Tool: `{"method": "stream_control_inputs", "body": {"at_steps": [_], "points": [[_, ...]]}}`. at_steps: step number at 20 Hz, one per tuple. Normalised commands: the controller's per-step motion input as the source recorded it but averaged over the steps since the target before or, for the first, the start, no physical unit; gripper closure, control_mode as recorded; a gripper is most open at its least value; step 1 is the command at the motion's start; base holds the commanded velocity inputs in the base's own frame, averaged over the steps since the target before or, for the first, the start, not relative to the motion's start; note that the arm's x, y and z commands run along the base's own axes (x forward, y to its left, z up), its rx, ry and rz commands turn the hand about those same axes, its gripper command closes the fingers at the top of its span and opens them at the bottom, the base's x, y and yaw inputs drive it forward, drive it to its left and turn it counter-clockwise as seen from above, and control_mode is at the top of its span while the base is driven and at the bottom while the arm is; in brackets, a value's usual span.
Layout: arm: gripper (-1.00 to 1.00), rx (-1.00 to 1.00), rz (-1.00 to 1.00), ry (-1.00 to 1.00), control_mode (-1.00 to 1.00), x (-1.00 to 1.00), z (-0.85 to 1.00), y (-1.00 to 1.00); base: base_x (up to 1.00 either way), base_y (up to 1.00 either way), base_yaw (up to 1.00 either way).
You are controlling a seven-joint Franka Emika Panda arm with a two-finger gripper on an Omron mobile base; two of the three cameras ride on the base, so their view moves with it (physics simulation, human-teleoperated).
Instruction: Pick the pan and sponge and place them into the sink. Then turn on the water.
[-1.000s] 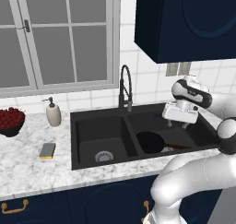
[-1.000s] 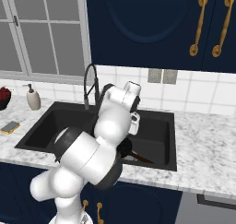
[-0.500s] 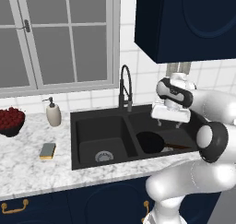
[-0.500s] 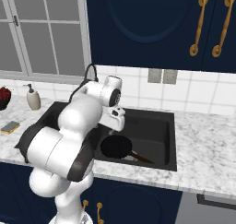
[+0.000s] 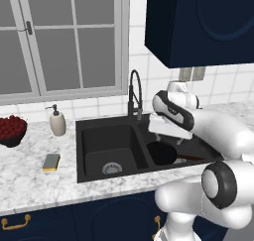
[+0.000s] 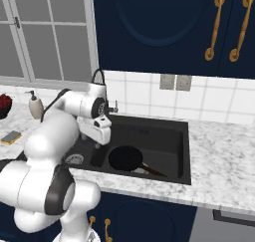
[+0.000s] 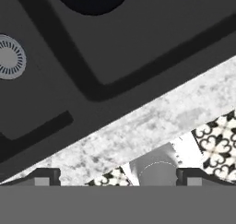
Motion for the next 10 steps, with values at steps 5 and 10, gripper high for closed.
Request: {"method": "stream_control_inputs", "body": {"at_steps": [5,10], "points": [[-1.00,-0.01,-0.15,-0.01,-1.00,-0.26,0.31,0.82,0.00,0.00,0.00],[-1.00,-0.03,-0.08,-0.05,-1.00,-0.14,0.37,0.87,0.00,0.00,0.00]]}}
